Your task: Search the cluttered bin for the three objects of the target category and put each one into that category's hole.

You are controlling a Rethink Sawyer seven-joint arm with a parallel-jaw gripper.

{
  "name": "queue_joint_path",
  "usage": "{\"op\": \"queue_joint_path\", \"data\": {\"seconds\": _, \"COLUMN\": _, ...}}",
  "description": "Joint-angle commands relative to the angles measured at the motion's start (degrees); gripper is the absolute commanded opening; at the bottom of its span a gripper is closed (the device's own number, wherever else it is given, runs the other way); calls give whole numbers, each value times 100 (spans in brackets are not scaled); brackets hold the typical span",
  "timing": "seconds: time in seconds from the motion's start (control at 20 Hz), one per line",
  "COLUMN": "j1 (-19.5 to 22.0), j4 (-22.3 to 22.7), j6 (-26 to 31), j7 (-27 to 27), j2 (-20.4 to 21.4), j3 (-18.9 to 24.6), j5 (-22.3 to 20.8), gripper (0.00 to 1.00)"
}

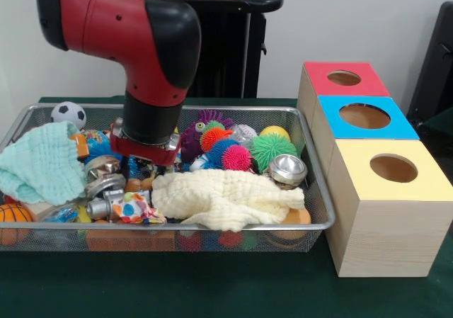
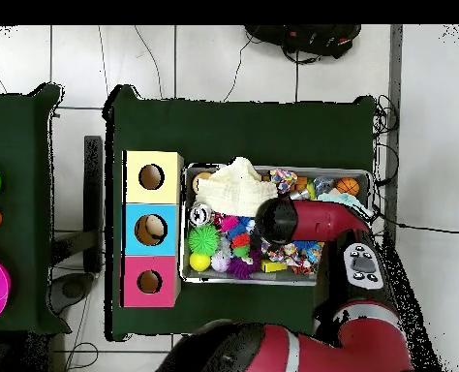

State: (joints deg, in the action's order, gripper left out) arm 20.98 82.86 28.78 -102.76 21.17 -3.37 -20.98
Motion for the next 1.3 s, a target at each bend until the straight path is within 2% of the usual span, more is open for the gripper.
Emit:
{"op": "queue_joint_path", "data": {"seconds": 0.05, "j1": 436, "j4": 476, "j6": -518, "j7": 732, "j2": -399, "j3": 717, "j5": -684, "gripper": 100}}
{"op": "queue_joint_path", "data": {"seconds": 0.55, "j1": -60, "j4": 476, "j6": -486, "j7": 49, "j2": -475, "j3": 587, "j5": -724, "gripper": 100}}
{"op": "queue_joint_path", "data": {"seconds": 0.85, "j1": -43, "j4": 517, "j6": -496, "j7": -65, "j2": -460, "j3": 624, "j5": -700, "gripper": 100}}
{"op": "queue_joint_path", "data": {"seconds": 0.9, "j1": -26, "j4": 534, "j6": -539, "j7": -72, "j2": -453, "j3": 641, "j5": -724, "gripper": 0}}
{"op": "queue_joint_path", "data": {"seconds": 1.3, "j1": 19, "j4": 442, "j6": -259, "j7": 147, "j2": -477, "j3": 714, "j5": -709, "gripper": 0}}
